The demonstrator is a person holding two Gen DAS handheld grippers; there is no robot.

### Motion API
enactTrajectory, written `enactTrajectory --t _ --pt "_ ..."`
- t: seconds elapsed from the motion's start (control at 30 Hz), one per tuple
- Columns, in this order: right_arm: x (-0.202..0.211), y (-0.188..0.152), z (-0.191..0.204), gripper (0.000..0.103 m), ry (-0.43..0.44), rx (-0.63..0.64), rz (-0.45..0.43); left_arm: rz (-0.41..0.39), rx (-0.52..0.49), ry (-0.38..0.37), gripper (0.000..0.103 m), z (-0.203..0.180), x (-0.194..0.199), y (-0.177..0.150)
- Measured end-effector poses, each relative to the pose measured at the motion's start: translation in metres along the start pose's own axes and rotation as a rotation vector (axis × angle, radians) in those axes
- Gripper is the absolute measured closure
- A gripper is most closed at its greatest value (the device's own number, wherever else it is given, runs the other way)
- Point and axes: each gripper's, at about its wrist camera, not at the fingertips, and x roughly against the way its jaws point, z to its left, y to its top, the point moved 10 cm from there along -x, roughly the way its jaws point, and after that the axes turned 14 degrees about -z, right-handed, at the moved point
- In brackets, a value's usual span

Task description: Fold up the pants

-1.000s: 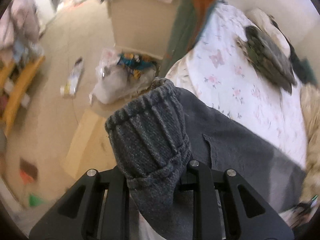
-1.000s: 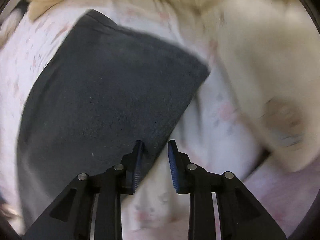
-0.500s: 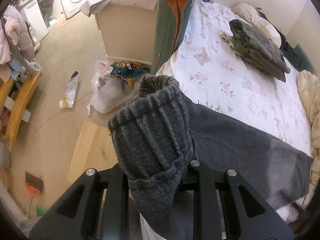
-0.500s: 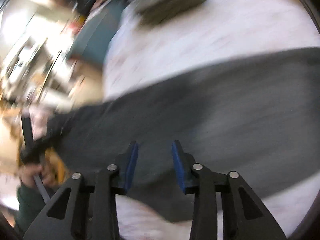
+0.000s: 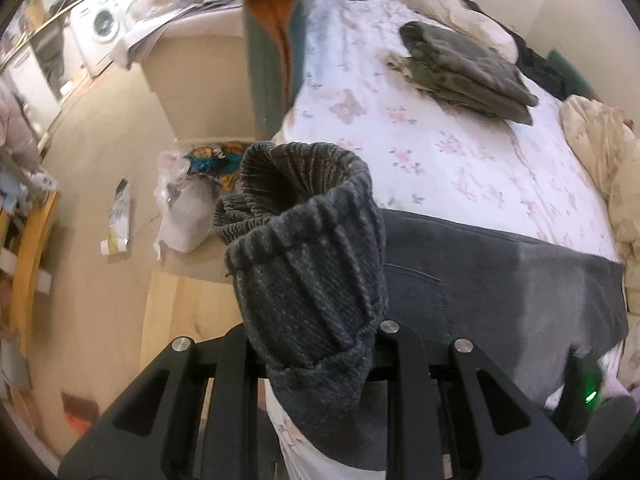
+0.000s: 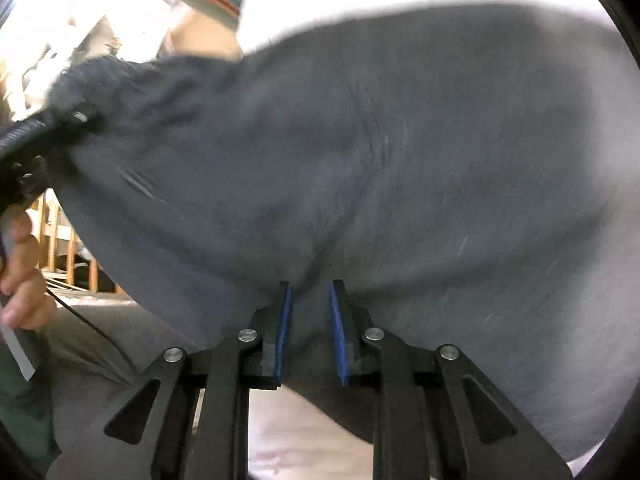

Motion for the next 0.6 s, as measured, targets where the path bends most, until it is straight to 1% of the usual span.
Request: enactTrajectory --t 0.03,0.07,0.13,0.17,0.2,0.23,0.27,0.3,0.33,0.37,0.4,0.43,0.47,0.5,0.57,0.6 --pt "0.004 0.017 -0.003 0.083 -0.014 0.001 -0.047 -0.009 -0.017 -0.003 0.085 -0.004 0.002 0.001" --pt "0.002 0.029 -0.007 0.083 -0.016 -0.03 -0.068 -0.019 -0.036 -0.006 0.085 -0.008 0.004 0.002" --pt "-0.014 0.049 -0.015 0.083 0.012 -0.109 -0.072 -0.038 -0.066 -0.017 0.085 -0.018 0.007 0.003" --pt "-0.025 0.054 -0.017 0.083 0.004 -0.118 -0.063 -0.046 -0.076 -0.034 0.085 -0.023 0.009 0.004" --pt "-0.046 0.058 -0.024 0.085 -0.025 -0.107 -0.03 -0.053 -0.084 -0.051 0.085 -0.028 0.009 0.006" --pt "-0.059 0.053 -0.029 0.101 -0.05 -0.091 0.0 -0.061 -0.096 -0.063 0.085 -0.033 0.011 0.006" --pt "-0.074 0.042 -0.033 0.103 -0.093 -0.07 0.021 -0.073 -0.118 -0.065 0.085 -0.037 0.012 0.007" --pt "-0.074 0.046 -0.036 0.103 -0.097 -0.09 0.003 -0.081 -0.137 -0.062 0.085 -0.04 0.013 0.007" --pt "-0.074 0.048 -0.036 0.103 -0.093 -0.106 0.007 -0.088 -0.161 -0.063 0.085 -0.044 0.014 0.006" --pt "-0.07 0.05 -0.035 0.102 -0.078 -0.124 0.013 -0.092 -0.171 -0.067 0.085 -0.047 0.015 0.005" --pt "-0.059 0.053 -0.034 0.092 -0.043 -0.131 0.01 -0.101 -0.181 -0.08 0.085 -0.051 0.017 0.005" --pt "-0.045 0.05 -0.039 0.093 -0.034 -0.121 -0.002 -0.11 -0.188 -0.091 0.085 -0.055 0.02 0.007" --pt "-0.024 0.056 -0.041 0.093 -0.02 -0.096 -0.039 -0.126 -0.199 -0.102 0.085 -0.059 0.023 0.008" --pt "-0.009 0.056 -0.045 0.093 -0.008 -0.09 -0.054 -0.139 -0.207 -0.107 0.085 -0.063 0.026 0.01" --pt "0.024 0.052 -0.055 0.093 0.001 -0.086 -0.079 -0.192 -0.253 -0.128 0.085 -0.079 0.035 0.014" --pt "0.048 0.054 -0.066 0.093 0.003 -0.087 -0.101 -0.213 -0.283 -0.131 0.085 -0.087 0.039 0.015"
